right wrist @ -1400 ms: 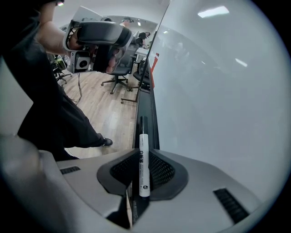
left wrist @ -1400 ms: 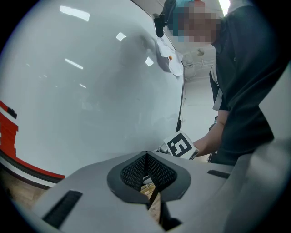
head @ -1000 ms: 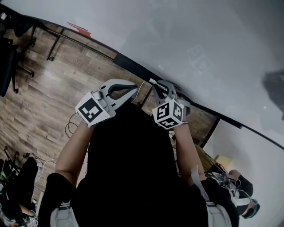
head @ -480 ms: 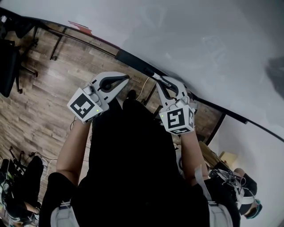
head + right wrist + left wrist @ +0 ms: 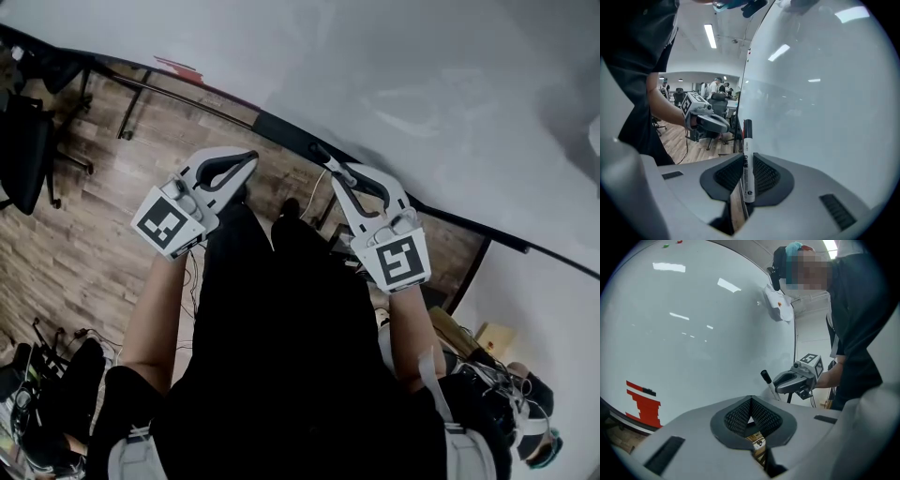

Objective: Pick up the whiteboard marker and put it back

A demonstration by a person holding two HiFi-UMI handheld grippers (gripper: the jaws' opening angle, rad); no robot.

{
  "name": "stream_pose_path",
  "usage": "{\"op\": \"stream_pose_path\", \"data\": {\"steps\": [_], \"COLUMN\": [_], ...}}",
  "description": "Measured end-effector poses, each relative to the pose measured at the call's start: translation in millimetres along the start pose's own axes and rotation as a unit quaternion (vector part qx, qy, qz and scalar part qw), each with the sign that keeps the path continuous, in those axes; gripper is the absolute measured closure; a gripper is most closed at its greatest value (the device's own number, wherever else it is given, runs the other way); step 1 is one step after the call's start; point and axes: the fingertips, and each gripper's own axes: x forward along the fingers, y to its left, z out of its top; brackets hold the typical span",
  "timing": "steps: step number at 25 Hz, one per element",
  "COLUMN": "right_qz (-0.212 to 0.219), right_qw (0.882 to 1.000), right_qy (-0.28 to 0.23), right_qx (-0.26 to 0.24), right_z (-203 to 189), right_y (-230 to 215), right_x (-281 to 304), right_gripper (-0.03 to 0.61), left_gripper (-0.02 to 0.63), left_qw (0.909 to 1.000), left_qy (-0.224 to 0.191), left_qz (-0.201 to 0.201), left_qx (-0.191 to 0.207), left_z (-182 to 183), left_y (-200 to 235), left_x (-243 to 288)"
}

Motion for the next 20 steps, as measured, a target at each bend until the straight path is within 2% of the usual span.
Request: {"op": "stream_pose_path", "data": {"steps": [5,10,13,20], "right_qz": [0.005,0.022,0.043,0.089], "right_qw": [0.994,0.988,0.985,0.956], "right_qy": [-0.087,-0.120,-0.136,-0.211], "right_qx": [0.068,0.098,0.100,0.182], "right_z": [38,59,61,73], "right_y": [-6,-8,-7,-8], "right_x": [-1,-4,-7,-24], "right_gripper": [0.509,0.509,0.509,0.509], "left_gripper": [0.601,0.601,0.601,0.601], "left_qw": [1.0000,1.0000,0.9999,0.9999], "left_qy": [-0.004,-0.005,-0.007,-0.005], "left_qz": [-0.005,-0.005,-0.006,-0.014], "left_qx": [-0.003,-0.007,-0.007,-0.005], "left_z": [6,5,5,4], "left_y": [7,15,17,9], "left_x": [-2,-4,-6,3]}}
